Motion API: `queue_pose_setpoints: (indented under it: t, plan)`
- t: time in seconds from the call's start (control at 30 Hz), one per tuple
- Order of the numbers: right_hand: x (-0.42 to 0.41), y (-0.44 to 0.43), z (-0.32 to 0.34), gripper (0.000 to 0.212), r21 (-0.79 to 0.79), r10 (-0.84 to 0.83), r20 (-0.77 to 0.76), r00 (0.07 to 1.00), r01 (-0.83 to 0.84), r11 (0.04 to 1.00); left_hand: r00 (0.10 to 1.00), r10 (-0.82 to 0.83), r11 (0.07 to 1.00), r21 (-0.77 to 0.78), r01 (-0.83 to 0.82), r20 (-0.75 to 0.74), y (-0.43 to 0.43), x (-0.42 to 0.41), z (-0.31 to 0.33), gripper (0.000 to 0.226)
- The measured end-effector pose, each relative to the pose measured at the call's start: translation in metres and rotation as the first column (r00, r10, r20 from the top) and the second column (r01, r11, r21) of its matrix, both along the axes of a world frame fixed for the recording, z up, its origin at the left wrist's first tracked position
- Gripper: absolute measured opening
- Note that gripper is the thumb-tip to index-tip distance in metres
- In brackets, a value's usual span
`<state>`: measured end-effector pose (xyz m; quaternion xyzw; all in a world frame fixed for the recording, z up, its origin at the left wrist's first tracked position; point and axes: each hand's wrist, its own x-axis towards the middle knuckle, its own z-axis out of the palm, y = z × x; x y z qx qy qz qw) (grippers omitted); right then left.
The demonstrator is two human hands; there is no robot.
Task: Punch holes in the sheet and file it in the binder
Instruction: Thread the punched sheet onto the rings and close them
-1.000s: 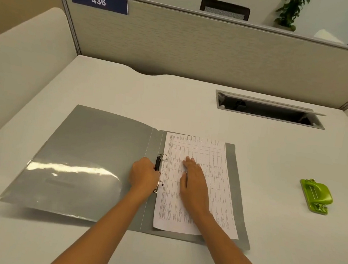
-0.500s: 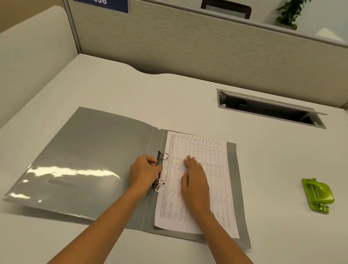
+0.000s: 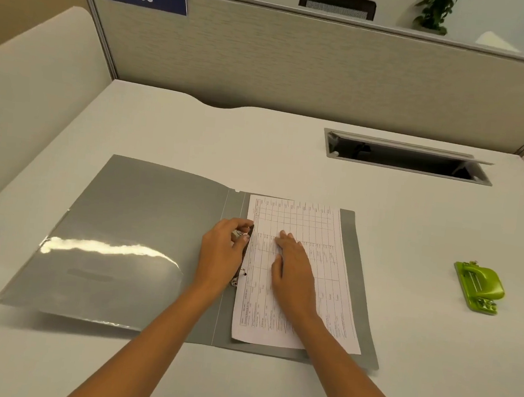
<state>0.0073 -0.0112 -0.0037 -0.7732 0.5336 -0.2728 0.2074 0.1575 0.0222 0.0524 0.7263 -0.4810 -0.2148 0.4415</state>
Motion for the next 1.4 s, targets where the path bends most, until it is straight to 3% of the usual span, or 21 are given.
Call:
queue_pose_setpoints:
  t: [0.1,0.2,0.33,0.53,0.63,0.87,1.4]
  plan:
    - [0.000,0.000,0.000,0.038,-0.001,0.007,0.005,1.000,-0.007,1.000,0.982,-0.173,0.981,0.104,0.164,0.082,0.006,0.013,-0.006,0.040]
    - [0.000,-0.001,0.000,0.039,-0.001,0.008,0.001,1.000,-0.008,1.000,0.893,-0.430,0.879,0.287,0.380,0.135,0.012,0.033,-0.010,0.057]
    - [0.000,0.000,0.001,0.039,-0.002,0.009,0.004,1.000,-0.009,1.000,0.786,-0.618,0.731,0.373,0.571,0.007,0.010,0.055,-0.007,0.076]
    - [0.000,0.000,0.002,0.040,0.013,-0.002,-0.010,1.000,0.003,1.000,0.795,-0.596,0.764,0.387,0.516,0.116,0.002,0.049,-0.019,0.087]
    - [0.000,0.000,0.002,0.039,-0.005,0.001,-0.013,1.000,-0.001,1.000,0.829,-0.551,0.801,0.338,0.494,0.094,0.003,0.040,-0.020,0.091]
    - [0.000,0.000,0.003,0.038,-0.024,-0.007,-0.020,1.000,0.007,1.000,0.792,-0.601,0.761,0.376,0.529,0.103,0.003,0.042,-0.019,0.127]
    - [0.000,0.000,0.003,0.040,-0.013,-0.008,-0.042,0.999,0.008,1.000,0.800,-0.583,0.793,0.314,0.522,0.142,0.003,0.042,-0.017,0.108]
